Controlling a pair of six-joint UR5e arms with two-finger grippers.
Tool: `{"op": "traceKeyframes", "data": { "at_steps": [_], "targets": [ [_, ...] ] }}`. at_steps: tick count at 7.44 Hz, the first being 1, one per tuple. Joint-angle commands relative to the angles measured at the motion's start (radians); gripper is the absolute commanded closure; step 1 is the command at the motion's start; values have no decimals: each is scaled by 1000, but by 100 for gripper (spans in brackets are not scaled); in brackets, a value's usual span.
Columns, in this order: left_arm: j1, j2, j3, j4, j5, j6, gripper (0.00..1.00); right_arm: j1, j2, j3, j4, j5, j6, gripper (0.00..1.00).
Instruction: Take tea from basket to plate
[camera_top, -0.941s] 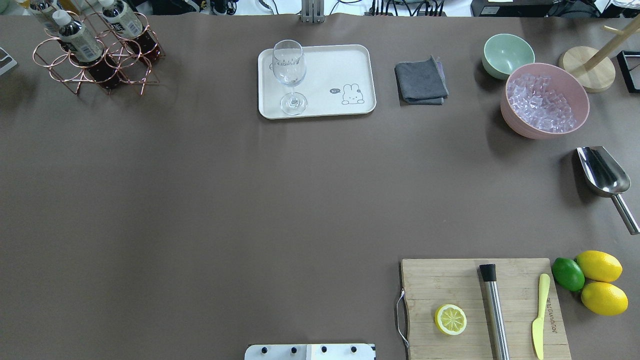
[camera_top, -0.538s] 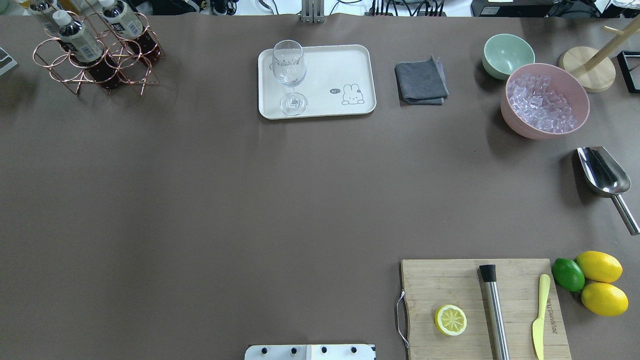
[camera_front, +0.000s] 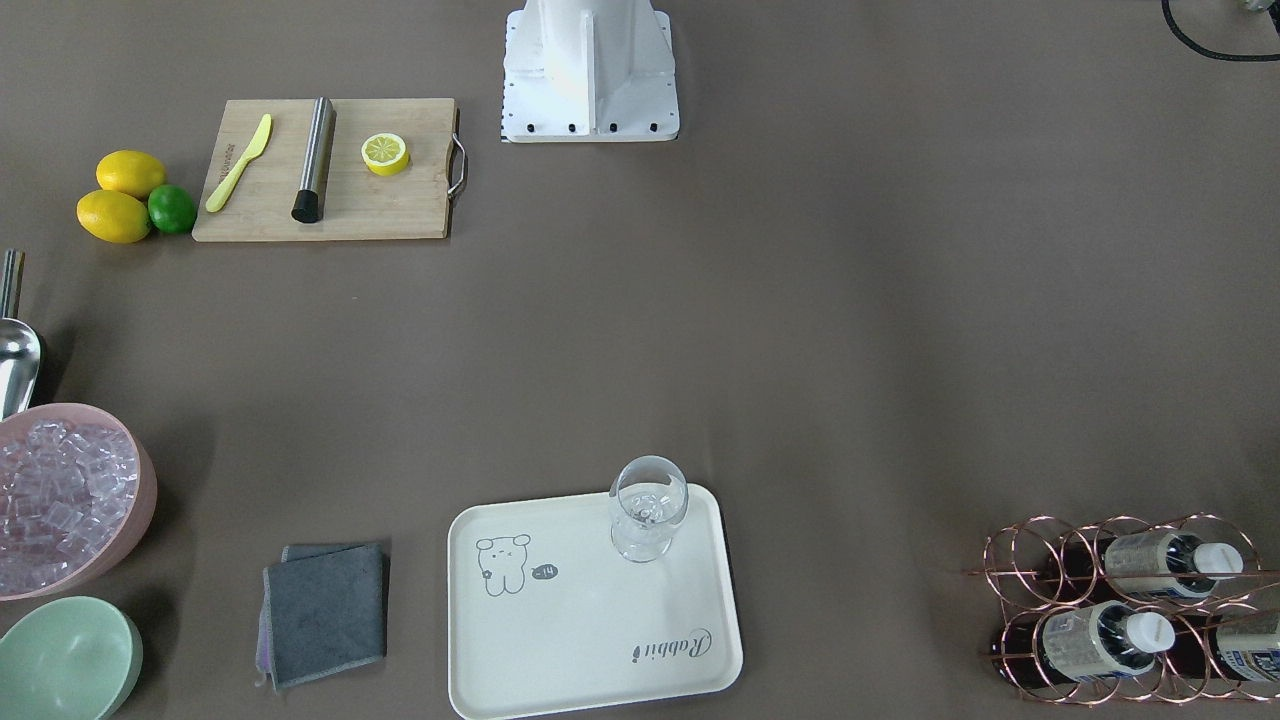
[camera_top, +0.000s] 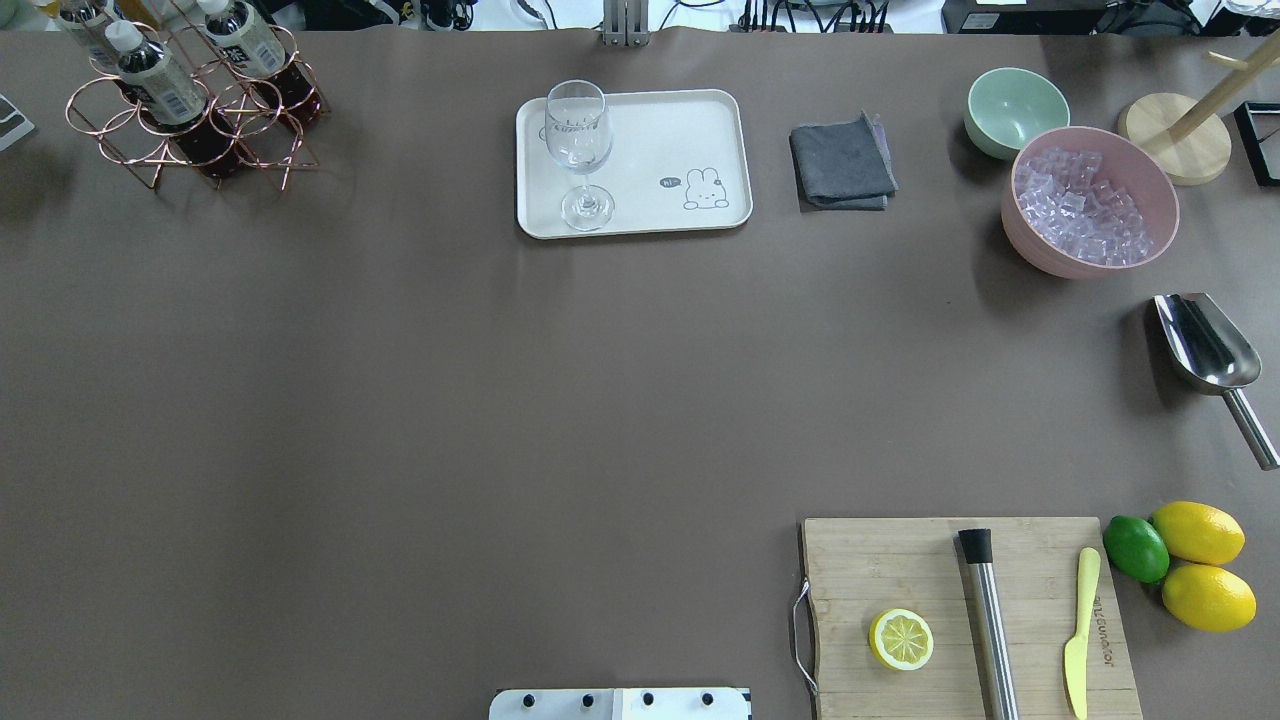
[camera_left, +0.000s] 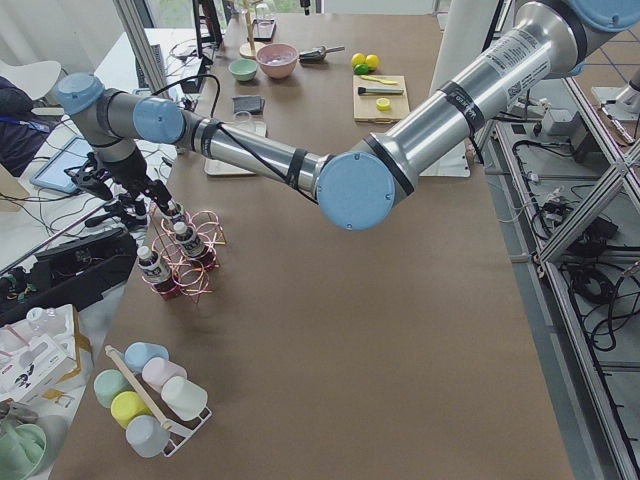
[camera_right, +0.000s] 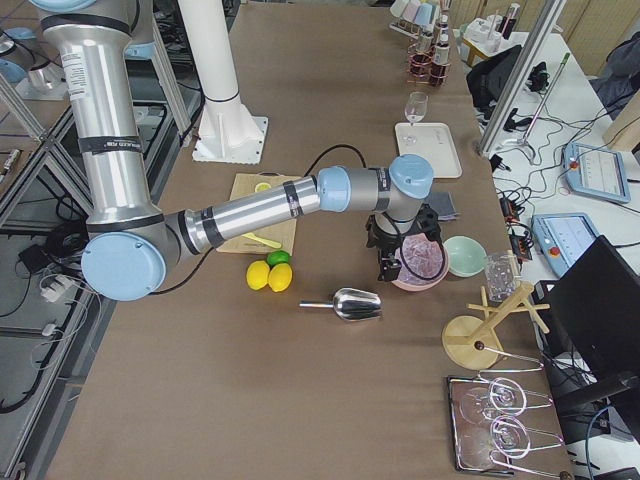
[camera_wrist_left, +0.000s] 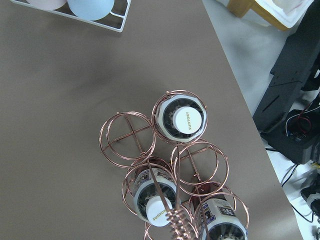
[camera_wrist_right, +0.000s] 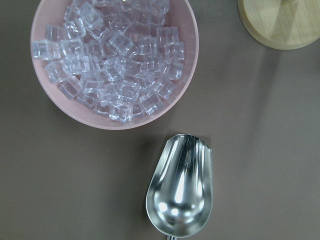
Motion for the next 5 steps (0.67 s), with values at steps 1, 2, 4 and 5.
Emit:
{"op": "traceKeyframes", "data": {
  "at_steps": [1, 2, 4, 5],
  "targets": [
    [26, -2, 7, -21, 2, -26, 8, -6, 1, 45, -3, 5, 94, 0],
    [26, -2, 13, -22, 3, -27, 8, -8, 2, 45, -3, 5, 94, 0],
    [43, -1, 13, -32, 25, -29, 11, -12, 2, 51, -3, 11, 96, 0],
    [43, 1, 13, -36, 23, -30, 19, -14, 2, 51, -3, 43, 97, 0]
  ]
}}
